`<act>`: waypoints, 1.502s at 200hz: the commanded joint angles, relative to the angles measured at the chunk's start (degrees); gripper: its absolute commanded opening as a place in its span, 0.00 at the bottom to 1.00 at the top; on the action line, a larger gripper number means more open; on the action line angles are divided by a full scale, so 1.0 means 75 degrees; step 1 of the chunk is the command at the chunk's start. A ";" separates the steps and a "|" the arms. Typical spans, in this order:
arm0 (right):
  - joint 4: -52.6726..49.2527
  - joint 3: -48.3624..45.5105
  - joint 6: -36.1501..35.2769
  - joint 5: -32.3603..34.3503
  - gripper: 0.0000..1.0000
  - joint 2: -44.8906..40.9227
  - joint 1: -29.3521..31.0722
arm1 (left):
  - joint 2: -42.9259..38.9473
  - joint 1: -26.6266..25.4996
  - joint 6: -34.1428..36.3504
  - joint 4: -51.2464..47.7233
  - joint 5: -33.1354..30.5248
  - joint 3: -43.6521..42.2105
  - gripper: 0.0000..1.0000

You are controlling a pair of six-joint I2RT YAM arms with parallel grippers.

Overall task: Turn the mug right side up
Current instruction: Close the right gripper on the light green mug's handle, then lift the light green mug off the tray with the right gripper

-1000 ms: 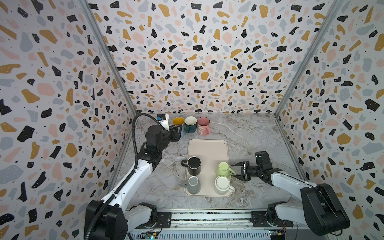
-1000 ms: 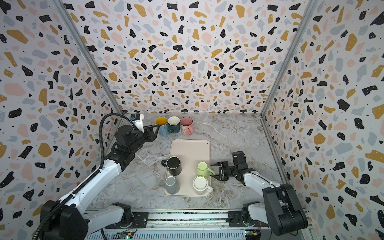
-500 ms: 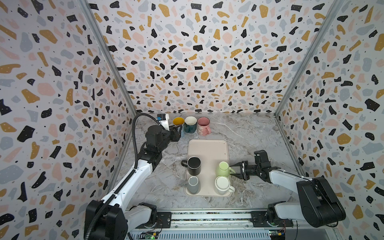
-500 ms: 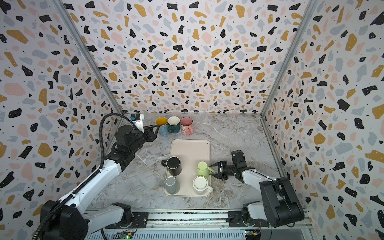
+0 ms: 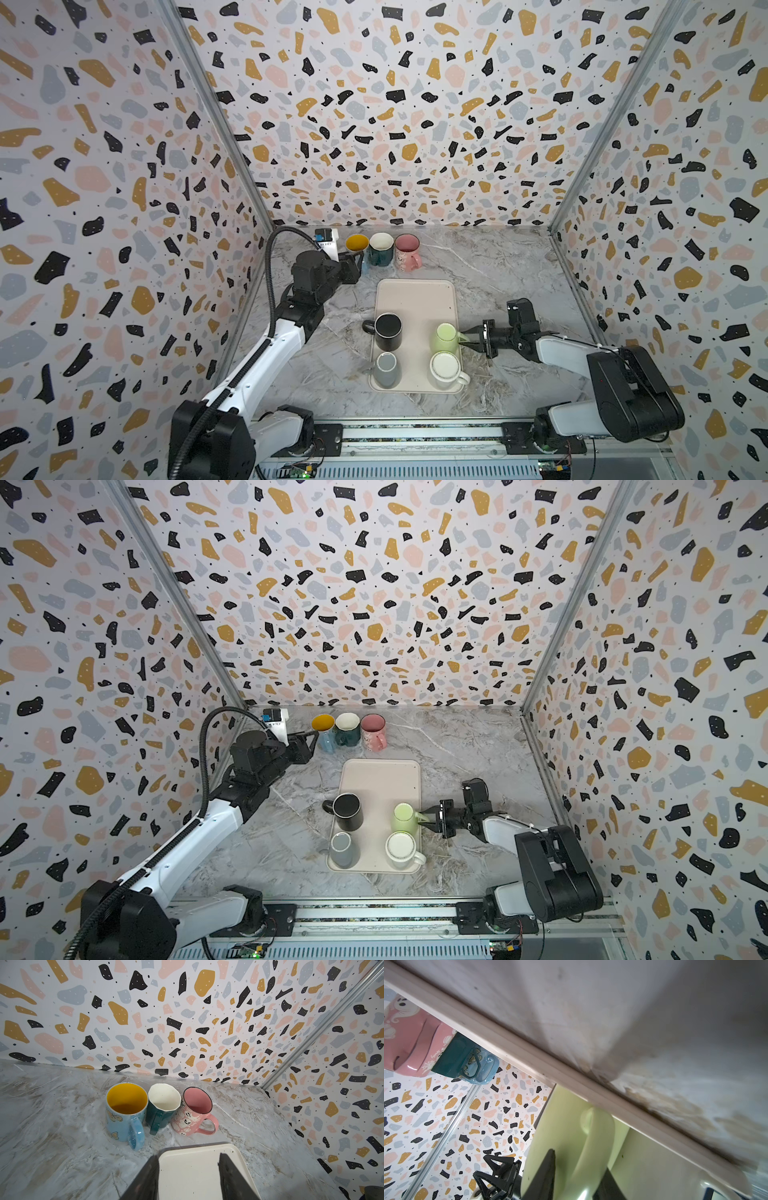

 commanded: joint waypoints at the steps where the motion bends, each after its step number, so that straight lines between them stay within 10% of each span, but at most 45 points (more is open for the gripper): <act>1: 0.0201 0.0284 -0.0092 -0.0117 0.27 0.0212 -0.0004 | -0.0029 0.0041 0.0119 0.0081 -0.0056 0.0030 0.48; 96: 0.1143 0.0920 -0.0093 -0.0115 0.00 0.1073 -0.0179 | -0.0036 0.0041 0.0203 -0.0022 -0.0173 0.0053 0.48; 300: 0.4090 0.3512 -0.1275 -0.0094 0.00 0.2423 -0.0076 | 0.0243 0.0056 0.0121 0.0083 -0.0008 0.0261 0.48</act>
